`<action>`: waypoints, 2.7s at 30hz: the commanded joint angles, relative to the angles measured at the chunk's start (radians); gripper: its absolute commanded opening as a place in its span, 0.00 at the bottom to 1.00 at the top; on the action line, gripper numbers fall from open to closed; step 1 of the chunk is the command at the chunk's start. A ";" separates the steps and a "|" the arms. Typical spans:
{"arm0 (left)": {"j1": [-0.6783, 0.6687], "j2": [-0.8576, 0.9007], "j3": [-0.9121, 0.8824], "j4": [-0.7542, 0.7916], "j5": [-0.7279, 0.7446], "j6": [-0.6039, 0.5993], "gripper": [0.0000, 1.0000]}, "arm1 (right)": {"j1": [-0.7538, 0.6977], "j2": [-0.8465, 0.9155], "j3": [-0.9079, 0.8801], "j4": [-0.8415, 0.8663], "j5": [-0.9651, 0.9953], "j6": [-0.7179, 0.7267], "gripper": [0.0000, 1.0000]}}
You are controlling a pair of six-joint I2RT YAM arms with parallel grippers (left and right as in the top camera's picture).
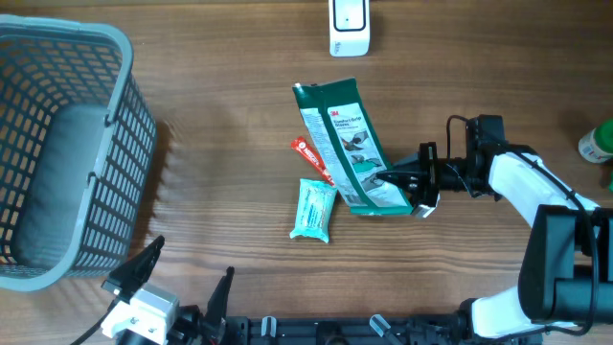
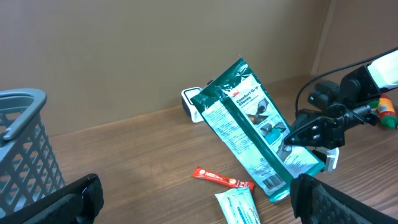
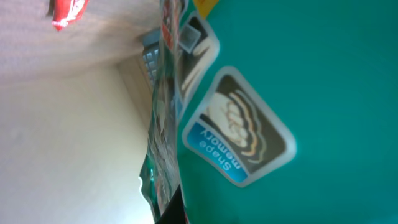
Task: Scan the item barcode
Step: 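Lift the green glove bag and pull it rightward, raising it, then carry the green glove bag up to the white scanner, then move the glove bag to the right table edge and release it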
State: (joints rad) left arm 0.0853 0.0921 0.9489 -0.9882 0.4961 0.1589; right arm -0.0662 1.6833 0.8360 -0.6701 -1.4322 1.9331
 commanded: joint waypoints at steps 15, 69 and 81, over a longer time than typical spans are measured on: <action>-0.002 -0.007 -0.001 0.002 0.008 -0.006 1.00 | 0.082 -0.389 0.016 0.158 0.311 -0.521 0.04; -0.002 -0.007 -0.001 0.002 0.008 -0.006 1.00 | 0.268 0.544 0.505 1.294 0.843 -0.676 0.05; -0.002 -0.007 -0.001 0.002 0.008 -0.006 1.00 | 0.119 0.411 0.505 1.098 0.723 -0.780 0.04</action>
State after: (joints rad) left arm 0.0853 0.0921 0.9489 -0.9878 0.4961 0.1585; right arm 0.1333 2.1952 1.3193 0.4839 -0.6712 1.2102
